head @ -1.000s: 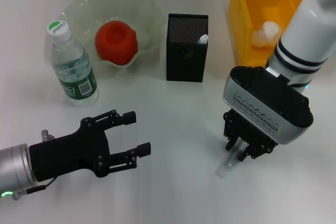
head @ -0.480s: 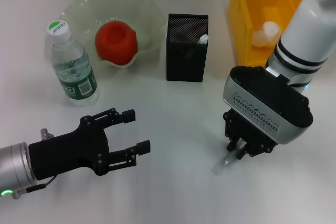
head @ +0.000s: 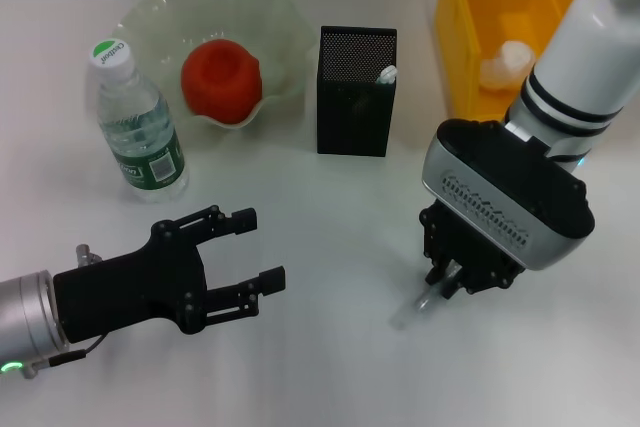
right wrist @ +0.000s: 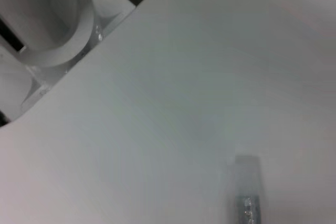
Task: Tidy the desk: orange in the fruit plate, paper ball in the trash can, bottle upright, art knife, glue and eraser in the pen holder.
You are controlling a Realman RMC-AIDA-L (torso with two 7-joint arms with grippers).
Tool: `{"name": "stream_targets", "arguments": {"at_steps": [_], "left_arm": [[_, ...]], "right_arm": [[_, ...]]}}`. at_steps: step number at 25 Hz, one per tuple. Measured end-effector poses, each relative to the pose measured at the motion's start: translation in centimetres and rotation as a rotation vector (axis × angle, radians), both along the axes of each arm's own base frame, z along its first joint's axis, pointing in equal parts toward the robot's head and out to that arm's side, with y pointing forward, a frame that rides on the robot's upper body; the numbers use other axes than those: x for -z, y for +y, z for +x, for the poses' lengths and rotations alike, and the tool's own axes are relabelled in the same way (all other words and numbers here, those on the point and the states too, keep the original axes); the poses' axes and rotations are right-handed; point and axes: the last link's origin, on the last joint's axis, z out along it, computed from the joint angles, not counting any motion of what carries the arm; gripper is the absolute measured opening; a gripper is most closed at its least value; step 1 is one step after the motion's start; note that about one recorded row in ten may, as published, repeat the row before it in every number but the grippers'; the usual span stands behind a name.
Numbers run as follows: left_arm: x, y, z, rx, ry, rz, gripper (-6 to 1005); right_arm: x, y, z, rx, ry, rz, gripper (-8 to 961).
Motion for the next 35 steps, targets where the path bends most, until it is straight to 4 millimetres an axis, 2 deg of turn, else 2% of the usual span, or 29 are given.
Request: {"name": "stream_targets", "arguments": {"at_steps": [6, 13, 19, 24, 29, 35], "left_arm": [[-0.1, 0.1, 0.0, 0.000, 0.001, 0.006, 784], [-0.5, 0.3, -0.2, -0.007, -0.004, 0.031, 784], [-0.7, 0.3, -0.4, -0.006, 0.005, 0.056, 783], [-0.7, 0.3, -0.5, -0.007, 0.001, 0.089, 783], [-0.8, 0.4, -0.3, -0.006, -0.022, 0.117, 783], [-0.8, 0.7, 0.1, -0.014, -0.051, 0.141, 783]], "right_arm": [[-1.2, 0.0, -0.4, 0.025, 0.074, 0.040, 138], [-3.2, 0.8, -0.3, 0.160, 0.266, 0.137, 136], [-5.2, 1.3, 1.2, 0.317, 0.502, 0.257, 134], [-6.5, 0.6, 2.8, 0.438, 0.733, 0.320, 134], [-6.6, -0.5, 4.0, 0.519, 0.967, 0.352, 133], [-6.5, -0.8, 4.9, 0.623, 1.216, 0.412, 132]]}}
